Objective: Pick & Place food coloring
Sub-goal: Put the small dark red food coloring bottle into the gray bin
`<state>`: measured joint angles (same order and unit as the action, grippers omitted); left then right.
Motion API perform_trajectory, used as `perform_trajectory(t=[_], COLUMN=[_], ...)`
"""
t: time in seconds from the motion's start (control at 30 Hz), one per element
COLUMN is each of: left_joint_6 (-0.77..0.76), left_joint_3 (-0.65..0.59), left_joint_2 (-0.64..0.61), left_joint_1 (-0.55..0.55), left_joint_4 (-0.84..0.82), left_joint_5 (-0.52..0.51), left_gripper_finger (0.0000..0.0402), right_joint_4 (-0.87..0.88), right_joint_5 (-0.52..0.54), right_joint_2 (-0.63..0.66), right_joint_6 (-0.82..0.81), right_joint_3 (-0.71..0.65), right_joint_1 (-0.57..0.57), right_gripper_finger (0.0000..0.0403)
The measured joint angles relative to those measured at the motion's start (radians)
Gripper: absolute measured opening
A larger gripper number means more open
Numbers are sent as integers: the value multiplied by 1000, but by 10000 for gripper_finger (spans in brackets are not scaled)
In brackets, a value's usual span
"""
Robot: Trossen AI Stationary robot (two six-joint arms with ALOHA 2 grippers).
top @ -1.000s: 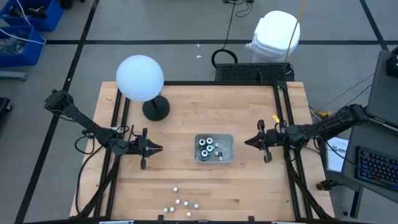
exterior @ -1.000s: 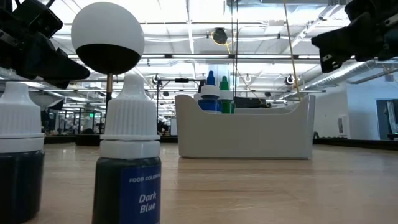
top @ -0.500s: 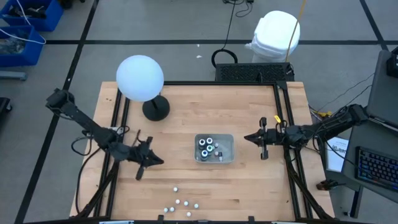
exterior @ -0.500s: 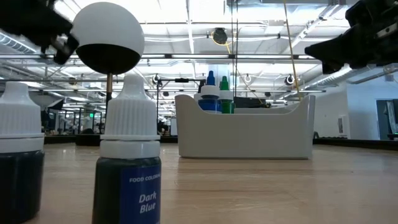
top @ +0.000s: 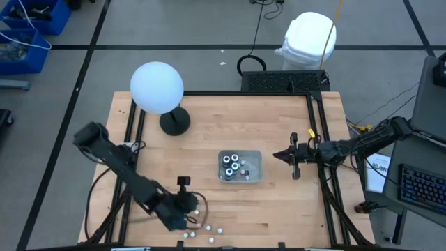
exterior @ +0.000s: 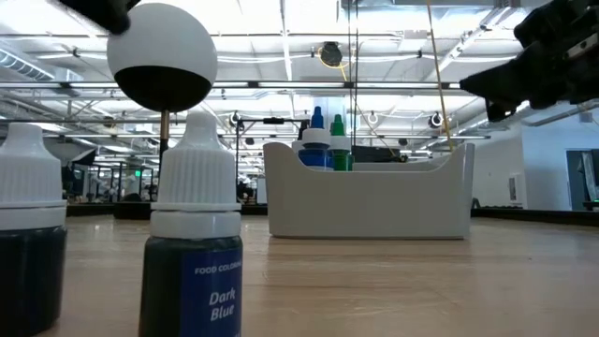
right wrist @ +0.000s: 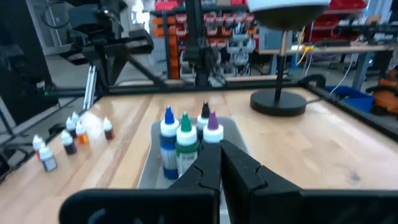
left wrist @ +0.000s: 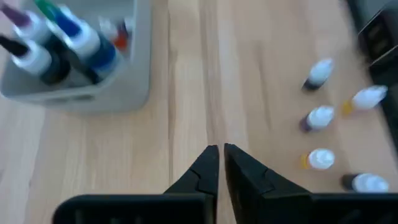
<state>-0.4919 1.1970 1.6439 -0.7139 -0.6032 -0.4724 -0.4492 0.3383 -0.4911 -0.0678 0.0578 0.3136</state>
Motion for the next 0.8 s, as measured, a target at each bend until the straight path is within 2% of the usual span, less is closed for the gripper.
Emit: perform_trajectory(t=[0.23,0.47,0.6,0.8], left_joint_6=[-35,103,170,174], left_joint_3=[218,313,312,303], left_joint_2=[216,314,314,316], left_joint_1=[19,36,40,57], left_joint_4=[-230,-239,-239,-266], left_joint_5=[192,289,289,292], left_gripper_finger=[113,201,224,227], right_joint_4=[13,13,14,14], right_joint_5=[-2,-2,-2,-2], right_joint_2=[-20,-21,-23,-23], right_joint_6=[-24,-22,-18,-23], right_joint_3=[-1,-1,-1,-1], right_joint_1=[31,42,42,42], right_gripper_finger=[0,0,0,0])
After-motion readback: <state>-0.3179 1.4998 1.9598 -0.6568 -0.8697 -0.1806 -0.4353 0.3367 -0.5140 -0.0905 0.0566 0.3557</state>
